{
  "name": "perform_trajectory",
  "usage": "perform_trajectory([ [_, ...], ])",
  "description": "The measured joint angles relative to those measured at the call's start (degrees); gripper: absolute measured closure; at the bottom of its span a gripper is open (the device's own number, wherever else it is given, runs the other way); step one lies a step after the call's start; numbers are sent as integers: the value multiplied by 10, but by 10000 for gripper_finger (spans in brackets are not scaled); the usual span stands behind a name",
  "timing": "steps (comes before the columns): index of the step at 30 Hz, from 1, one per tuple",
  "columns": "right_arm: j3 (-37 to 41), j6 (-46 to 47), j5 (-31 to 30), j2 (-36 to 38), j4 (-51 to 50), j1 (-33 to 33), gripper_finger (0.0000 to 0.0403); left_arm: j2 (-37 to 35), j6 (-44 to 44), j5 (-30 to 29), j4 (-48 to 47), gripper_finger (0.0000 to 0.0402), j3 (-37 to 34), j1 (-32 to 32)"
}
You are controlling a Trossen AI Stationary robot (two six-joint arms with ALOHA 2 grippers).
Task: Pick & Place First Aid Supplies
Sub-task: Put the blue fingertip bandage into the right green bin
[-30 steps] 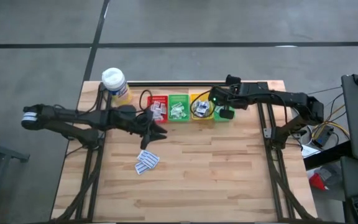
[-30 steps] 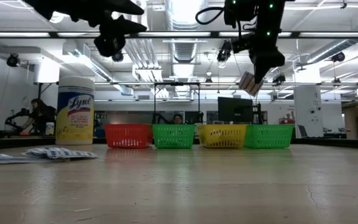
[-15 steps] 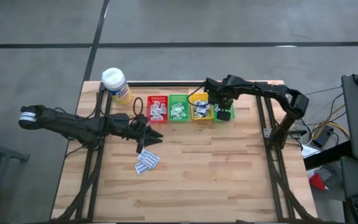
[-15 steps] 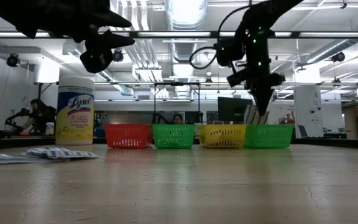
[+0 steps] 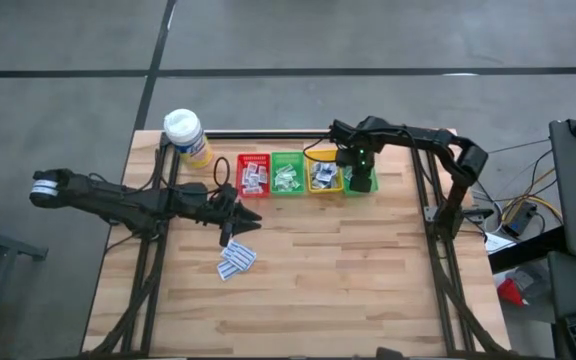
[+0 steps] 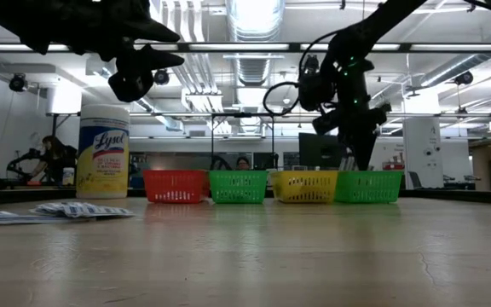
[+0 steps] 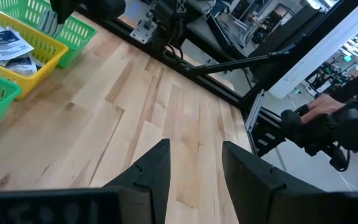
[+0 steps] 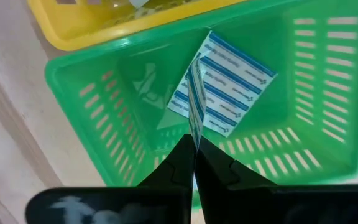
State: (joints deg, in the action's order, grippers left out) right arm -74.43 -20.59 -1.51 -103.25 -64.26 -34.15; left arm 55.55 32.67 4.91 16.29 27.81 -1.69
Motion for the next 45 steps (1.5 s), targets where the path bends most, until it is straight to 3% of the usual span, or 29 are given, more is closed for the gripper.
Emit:
perform_trajectory([
  [13,0,-24,6,-31,6,-11,385,0,-5,-1,-2,264,0,0],
  [23,0,-24,-4,-33,5,-11,296,0,-5,-1,-3,264,0,0],
  [29,-1,-13,-61,-31,1,-12,265,0,-5,-1,-4,264,0,0],
  [45,-99,-1,-116,-3,-9,-14,277,0,-5,-1,-4,264,0,0],
])
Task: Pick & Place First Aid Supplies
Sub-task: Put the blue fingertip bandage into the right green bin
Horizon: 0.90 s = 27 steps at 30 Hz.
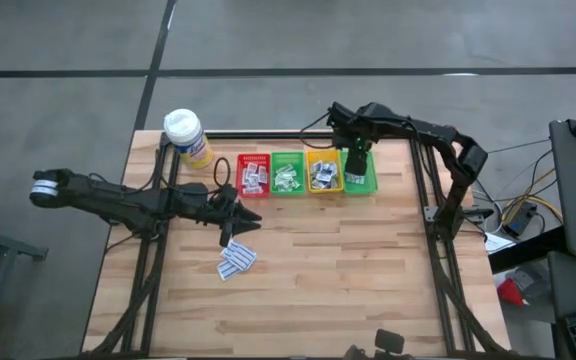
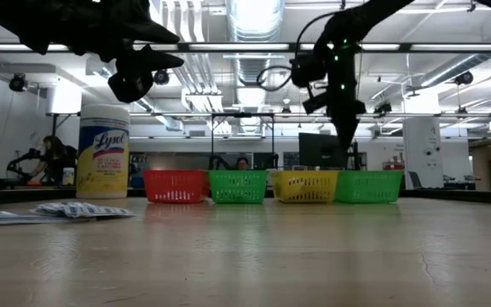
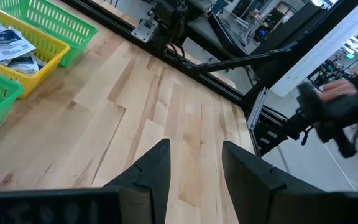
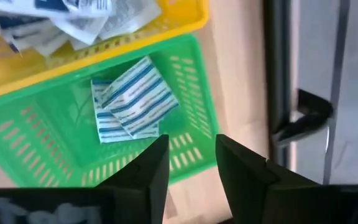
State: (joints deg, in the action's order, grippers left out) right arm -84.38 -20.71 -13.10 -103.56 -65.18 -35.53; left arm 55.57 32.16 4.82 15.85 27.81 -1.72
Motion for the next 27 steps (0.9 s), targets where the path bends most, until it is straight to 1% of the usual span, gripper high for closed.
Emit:
perform_trajectory([
  [2,-19,8,1,8,-21,0,280,0,0,0,-1,264,0,-2],
  [4,-32,14,26,20,-42,3,282,0,0,4,-5,264,0,-7],
  [10,-35,42,176,88,-53,8,277,0,17,6,-76,264,0,-26],
  [17,-34,71,299,181,-48,35,273,0,64,6,-187,264,0,-44],
  [20,-33,84,320,217,-44,57,278,0,79,6,-242,264,0,-52],
  [27,-33,117,322,277,-9,111,288,0,92,6,-315,264,0,-69],
])
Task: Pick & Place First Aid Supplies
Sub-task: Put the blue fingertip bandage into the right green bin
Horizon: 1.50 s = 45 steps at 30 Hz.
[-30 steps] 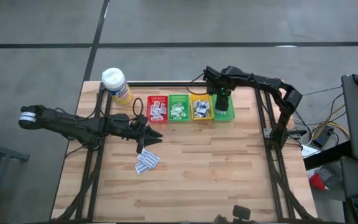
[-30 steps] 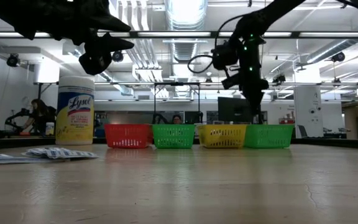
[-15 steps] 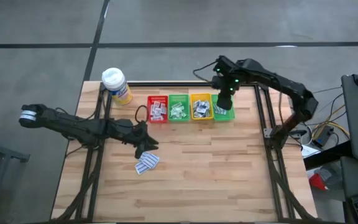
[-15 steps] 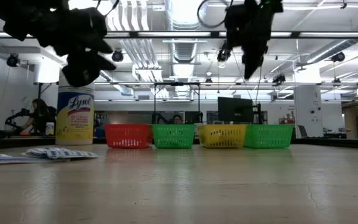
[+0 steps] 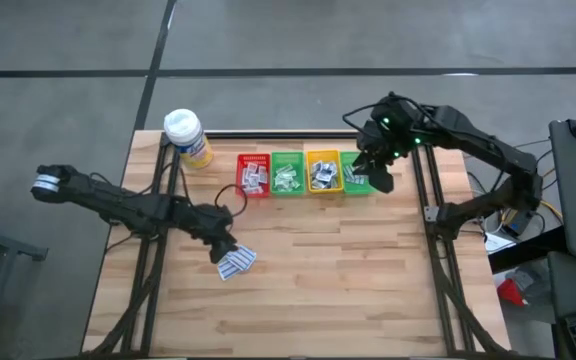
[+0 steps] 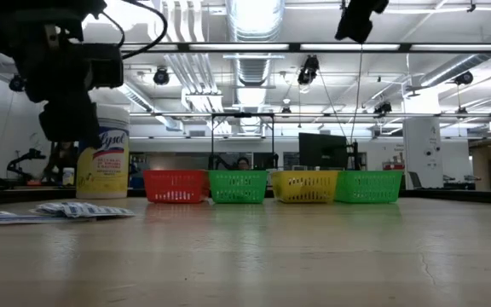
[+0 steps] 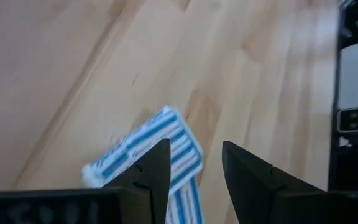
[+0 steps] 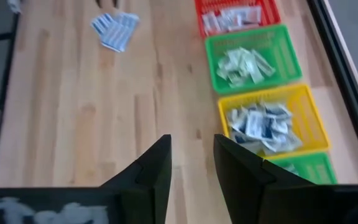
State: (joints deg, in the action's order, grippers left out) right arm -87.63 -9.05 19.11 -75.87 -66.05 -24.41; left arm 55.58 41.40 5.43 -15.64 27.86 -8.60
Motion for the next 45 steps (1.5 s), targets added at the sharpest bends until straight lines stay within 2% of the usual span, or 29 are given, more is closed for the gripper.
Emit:
perform_trajectory([
  [5,4,12,0,24,13,36,292,11,38,-1,-41,264,0,-4],
  [10,37,-3,0,51,40,69,292,42,69,0,-43,264,0,-8],
  [17,156,33,-13,126,120,73,311,68,78,0,-43,264,3,-9],
  [26,338,99,-12,250,315,73,335,144,73,2,-53,264,47,-8],
  [33,438,152,-11,336,421,73,323,215,75,10,-113,264,95,-8],
  [37,459,175,-11,368,427,73,315,230,82,9,-159,264,125,-10],
  [41,467,181,-10,387,428,73,309,231,30,-12,-164,264,150,-27],
  [45,468,181,-11,387,428,73,312,231,-100,-28,-184,264,174,-65],
])
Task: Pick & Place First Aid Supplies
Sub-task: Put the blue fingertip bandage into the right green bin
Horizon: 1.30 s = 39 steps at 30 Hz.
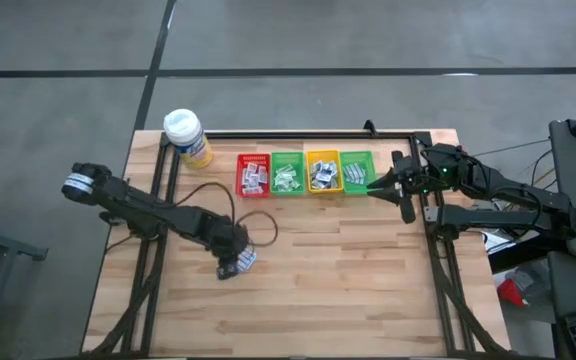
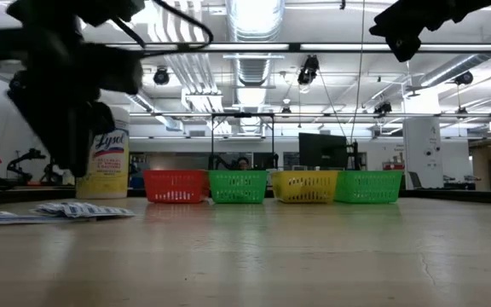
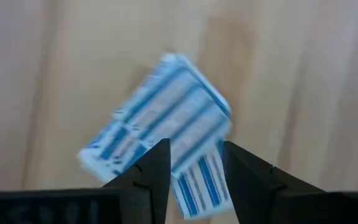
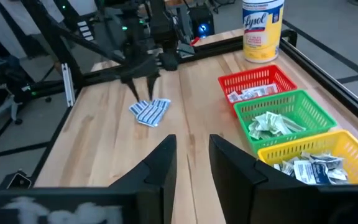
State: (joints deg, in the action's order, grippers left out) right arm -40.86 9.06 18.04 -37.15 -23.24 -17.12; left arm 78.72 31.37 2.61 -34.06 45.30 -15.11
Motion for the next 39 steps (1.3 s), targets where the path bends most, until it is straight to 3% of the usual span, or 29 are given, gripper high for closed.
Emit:
perform_trajectory([
  [6,0,-1,0,-4,-1,0,321,0,-124,-2,-21,264,3,-59],
  [10,0,0,0,-4,0,0,325,0,-177,-47,-21,264,-1,-69],
  [16,0,-2,1,-4,0,0,321,10,-191,-58,-18,264,-3,-67],
  [26,0,0,1,-4,-1,0,309,87,-212,-60,11,264,11,-67],
  [39,0,0,1,-4,-1,0,329,131,-210,-102,15,264,35,-69],
])
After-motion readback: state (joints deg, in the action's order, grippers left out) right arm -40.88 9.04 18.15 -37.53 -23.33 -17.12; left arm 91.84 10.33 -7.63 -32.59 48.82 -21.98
